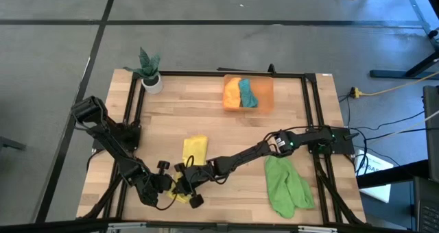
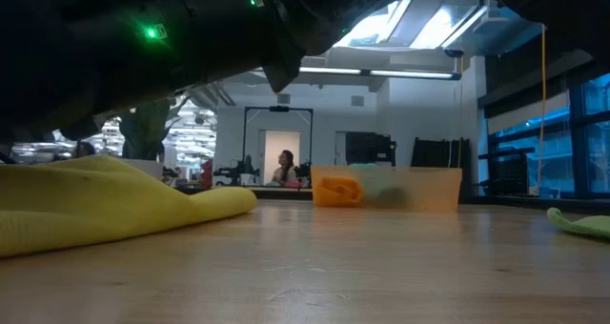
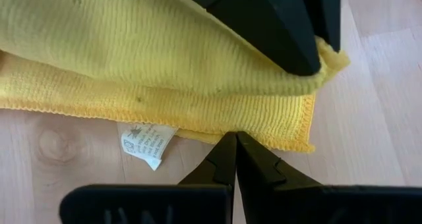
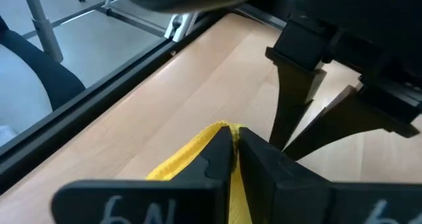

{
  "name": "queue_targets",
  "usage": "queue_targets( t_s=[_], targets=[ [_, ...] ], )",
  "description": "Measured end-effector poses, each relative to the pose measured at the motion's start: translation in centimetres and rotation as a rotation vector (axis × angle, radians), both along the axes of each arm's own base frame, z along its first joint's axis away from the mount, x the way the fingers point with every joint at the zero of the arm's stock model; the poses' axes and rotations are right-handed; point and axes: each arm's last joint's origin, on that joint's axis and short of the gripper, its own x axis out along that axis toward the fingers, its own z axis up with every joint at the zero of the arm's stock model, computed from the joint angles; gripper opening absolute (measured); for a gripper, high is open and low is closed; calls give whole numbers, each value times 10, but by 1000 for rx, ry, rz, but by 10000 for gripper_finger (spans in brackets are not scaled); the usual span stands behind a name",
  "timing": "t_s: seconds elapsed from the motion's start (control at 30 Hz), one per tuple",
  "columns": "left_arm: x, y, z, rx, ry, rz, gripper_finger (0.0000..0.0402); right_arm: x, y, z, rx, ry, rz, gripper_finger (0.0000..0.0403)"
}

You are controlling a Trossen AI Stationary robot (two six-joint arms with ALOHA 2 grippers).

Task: Roll microfiber towels into tight, uniform cylinder then place into a basket
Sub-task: Roll the yellow microfiber towel

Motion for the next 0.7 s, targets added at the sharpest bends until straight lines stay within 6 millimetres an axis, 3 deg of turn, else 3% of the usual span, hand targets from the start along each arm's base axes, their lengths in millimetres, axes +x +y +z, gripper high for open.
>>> queue_targets(
  t_s=[0.17,0.5,0.7],
  targets=[
    [0,0,0,1,1,0,6,0,0,1,4,-8,-1,53],
    [0,0,0,1,1,0,6,1,0,2,6,-22,-7,149],
    [-1,0,5,3,2,-22,6,-1,2,10,-2,-9,5,162]
  ],
)
